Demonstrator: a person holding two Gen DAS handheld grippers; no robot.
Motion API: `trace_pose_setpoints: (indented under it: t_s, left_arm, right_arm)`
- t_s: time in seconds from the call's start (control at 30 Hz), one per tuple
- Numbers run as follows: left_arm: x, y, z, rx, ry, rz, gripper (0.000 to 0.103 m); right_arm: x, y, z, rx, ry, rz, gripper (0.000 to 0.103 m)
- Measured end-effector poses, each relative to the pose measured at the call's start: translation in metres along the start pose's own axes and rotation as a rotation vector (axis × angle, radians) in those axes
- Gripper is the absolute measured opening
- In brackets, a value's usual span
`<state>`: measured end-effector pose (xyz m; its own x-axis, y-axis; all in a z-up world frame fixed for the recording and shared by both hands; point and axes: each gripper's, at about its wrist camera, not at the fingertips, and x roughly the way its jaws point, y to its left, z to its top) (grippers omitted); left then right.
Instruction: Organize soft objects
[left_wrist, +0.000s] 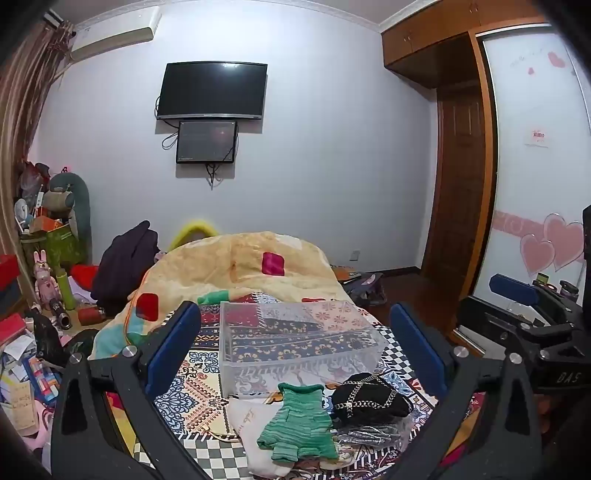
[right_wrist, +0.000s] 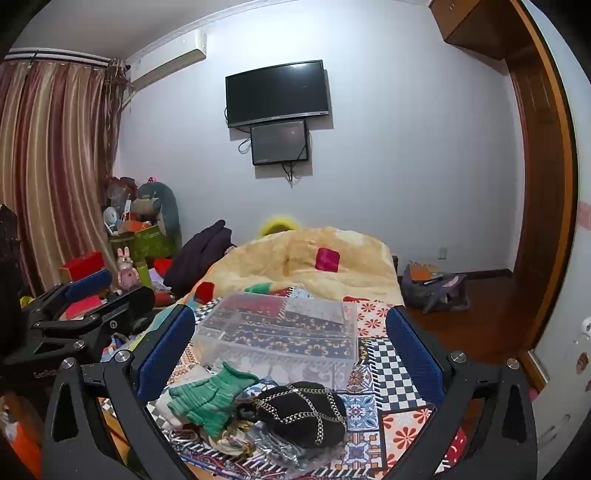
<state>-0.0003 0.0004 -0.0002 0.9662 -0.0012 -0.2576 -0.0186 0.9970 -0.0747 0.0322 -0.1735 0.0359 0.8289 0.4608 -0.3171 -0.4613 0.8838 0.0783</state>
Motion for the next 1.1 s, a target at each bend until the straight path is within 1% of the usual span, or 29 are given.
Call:
trace_pose_setpoints:
  t_s: [0.1,0.23,0.3,1.1]
  left_arm:
    - [0.000,0.000,0.000,0.007,0.003,0.008,0.103]
    - [0.006,-0.013,-0.006,0.016,0.005,0.014,0.103]
    - [0.006,-0.006,-0.003,0.011,0.015,0.001,0.103]
    - [0.002,-0.008,-0.001,0.021,0.011,-0.008,0.103]
  right_arm:
    - [0.000,0.000,0.000,-0.005,0.000,0.001,0.103]
    - [0.000,0.000,-0.001,-0.006,0.003,0.001,0.103]
    - [-0.001,0.000,-0.001,-0.003,0.004,0.002,0.103]
    - [0.000,-0.002,0.001,0.001,0.005,0.005,0.103]
